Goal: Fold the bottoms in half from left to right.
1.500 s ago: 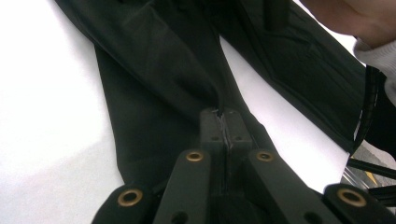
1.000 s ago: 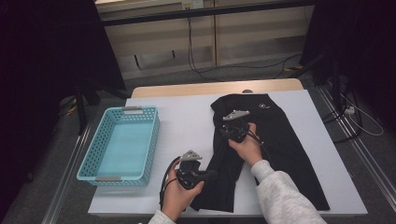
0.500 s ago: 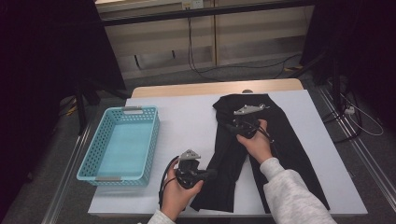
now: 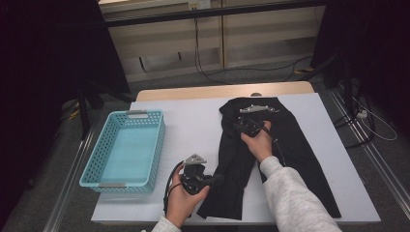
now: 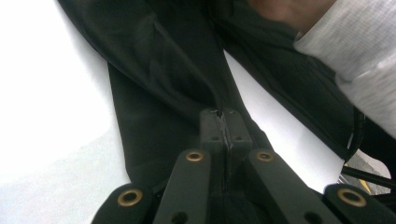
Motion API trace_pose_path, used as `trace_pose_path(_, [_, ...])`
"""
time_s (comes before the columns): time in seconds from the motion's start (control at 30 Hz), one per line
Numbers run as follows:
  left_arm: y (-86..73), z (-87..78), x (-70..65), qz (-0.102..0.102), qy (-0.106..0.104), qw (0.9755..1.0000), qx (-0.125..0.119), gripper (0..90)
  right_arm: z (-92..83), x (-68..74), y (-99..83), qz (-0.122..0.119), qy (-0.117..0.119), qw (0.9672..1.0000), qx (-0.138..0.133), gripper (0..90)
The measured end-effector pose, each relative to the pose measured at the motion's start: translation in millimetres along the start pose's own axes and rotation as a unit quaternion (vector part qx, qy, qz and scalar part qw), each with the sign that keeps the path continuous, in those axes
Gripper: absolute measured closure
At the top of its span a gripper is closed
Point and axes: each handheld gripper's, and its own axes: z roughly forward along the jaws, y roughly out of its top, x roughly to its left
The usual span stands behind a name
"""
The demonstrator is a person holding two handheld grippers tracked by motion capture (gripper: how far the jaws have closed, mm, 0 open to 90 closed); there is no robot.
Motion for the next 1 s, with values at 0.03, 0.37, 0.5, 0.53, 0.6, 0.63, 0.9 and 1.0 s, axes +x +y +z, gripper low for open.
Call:
trace_pose_path(0.03, [1.3,-1.0,-0.2,0.000,-0.001,1.0000,-0.005,89.5,0.0,-1.0,0.9,0.006,0.015,0.9999,-0.004,89.9])
trace_pose_path(0.37, [38.5,8.1,-33.4,0.029,-0.052,0.9978,-0.028,89.6,-28.5,-28.4,36.0,0.000,0.017,0.9994,-0.031,90.0])
trace_pose_path(0.5, [70.4,23.1,-65.0,0.059,-0.090,0.9933,-0.041,89.5,-51.6,-52.7,51.6,-0.005,-0.003,0.9992,-0.039,90.0])
trace_pose_path(0.53, [80.3,28.6,-74.0,0.073,-0.099,0.9913,-0.047,89.5,-59.8,-61.3,56.1,-0.005,-0.012,0.9990,-0.044,90.0])
trace_pose_path(0.6, [93.5,37.5,-80.8,0.081,-0.114,0.9886,-0.055,87.5,-78.9,-82.2,64.7,-0.002,-0.047,0.9974,-0.055,90.0])
trace_pose_path(0.63, [97.2,41.1,-80.0,0.080,-0.120,0.9880,-0.056,81.3,-88.9,-97.5,67.6,0.011,-0.070,0.9955,-0.063,87.5])
trace_pose_path(0.9, [90.9,34.2,-30.9,0.088,-0.039,0.9942,-0.047,29.3,-115.2,-121.1,43.9,0.042,-0.090,0.9935,-0.056,50.7])
trace_pose_path(1.0, [81.0,26.0,-6.9,0.081,-0.016,0.9959,-0.037,27.1,-117.1,-104.6,23.9,0.013,-0.068,0.9970,-0.035,43.7])
